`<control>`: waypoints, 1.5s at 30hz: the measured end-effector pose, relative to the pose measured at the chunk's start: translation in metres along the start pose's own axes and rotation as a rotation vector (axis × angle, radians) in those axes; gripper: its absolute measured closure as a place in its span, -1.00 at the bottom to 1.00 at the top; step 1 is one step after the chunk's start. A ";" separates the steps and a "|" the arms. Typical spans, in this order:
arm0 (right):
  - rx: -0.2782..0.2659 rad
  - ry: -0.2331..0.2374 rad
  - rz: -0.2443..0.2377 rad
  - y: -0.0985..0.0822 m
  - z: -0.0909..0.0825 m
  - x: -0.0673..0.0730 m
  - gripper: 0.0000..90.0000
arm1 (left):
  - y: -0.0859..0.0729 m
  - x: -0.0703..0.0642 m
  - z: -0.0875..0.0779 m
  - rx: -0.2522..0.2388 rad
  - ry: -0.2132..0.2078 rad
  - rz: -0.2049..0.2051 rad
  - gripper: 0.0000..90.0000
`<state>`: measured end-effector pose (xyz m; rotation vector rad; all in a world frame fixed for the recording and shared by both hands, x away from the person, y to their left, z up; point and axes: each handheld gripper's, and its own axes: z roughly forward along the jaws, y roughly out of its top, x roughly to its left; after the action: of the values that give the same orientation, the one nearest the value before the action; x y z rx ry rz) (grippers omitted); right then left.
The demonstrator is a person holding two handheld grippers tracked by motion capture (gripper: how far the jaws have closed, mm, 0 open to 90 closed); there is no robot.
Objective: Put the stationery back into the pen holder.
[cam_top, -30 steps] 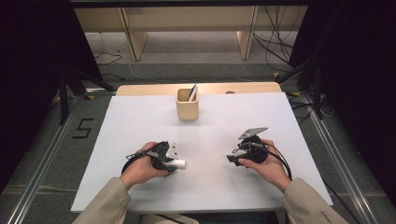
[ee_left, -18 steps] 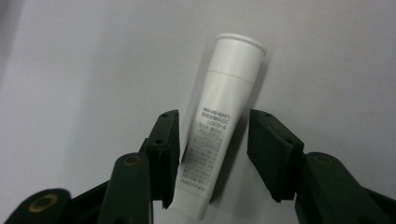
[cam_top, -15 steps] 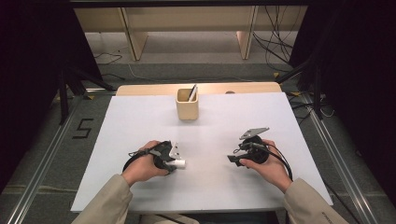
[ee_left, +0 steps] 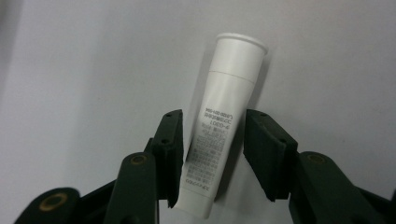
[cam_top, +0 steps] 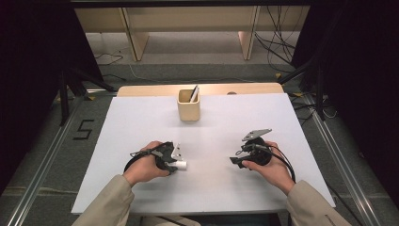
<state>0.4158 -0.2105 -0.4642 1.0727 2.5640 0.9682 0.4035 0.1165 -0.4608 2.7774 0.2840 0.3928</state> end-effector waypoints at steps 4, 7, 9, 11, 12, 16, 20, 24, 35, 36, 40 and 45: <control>0.001 0.001 0.003 0.000 0.000 0.000 -0.35 | 0.001 0.001 0.000 0.007 0.000 0.013 0.31; 0.003 0.003 0.004 -0.001 0.000 0.000 -0.35 | 0.002 0.000 0.001 0.008 -0.007 0.015 0.33; 0.003 0.002 0.006 -0.001 0.000 0.001 -0.35 | 0.002 0.000 0.001 0.010 -0.010 0.019 0.34; 0.004 0.003 0.001 -0.001 0.000 0.000 -0.35 | 0.002 0.001 0.001 0.020 -0.013 0.033 0.35; 0.004 0.002 0.002 -0.001 0.000 0.001 -0.35 | 0.003 0.001 0.001 0.020 -0.012 0.033 0.36; 0.004 0.004 0.005 -0.001 0.000 0.001 -0.35 | 0.004 0.001 0.001 0.031 -0.014 0.049 0.37; 0.005 0.003 0.003 -0.001 0.000 0.000 -0.35 | 0.005 0.001 0.001 0.033 -0.017 0.052 0.38; 0.005 0.004 0.004 -0.001 0.000 0.000 -0.35 | 0.005 0.002 0.001 0.038 -0.021 0.056 0.39; 0.007 0.006 0.003 -0.001 0.000 0.000 -0.35 | 0.007 0.003 0.002 0.056 -0.032 0.064 0.40; 0.006 0.005 0.002 -0.001 0.000 0.000 -0.35 | 0.007 0.004 0.002 0.057 -0.034 0.069 0.40; 0.004 0.003 0.008 -0.001 0.000 0.000 -0.35 | 0.008 0.004 0.002 0.065 -0.037 0.072 0.41; 0.005 0.003 0.011 -0.001 0.000 0.000 -0.35 | 0.009 0.005 0.003 0.072 -0.042 0.076 0.41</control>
<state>0.4153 -0.2109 -0.4653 1.0881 2.5670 0.9674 0.4101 0.1081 -0.4591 2.8700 0.1861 0.3492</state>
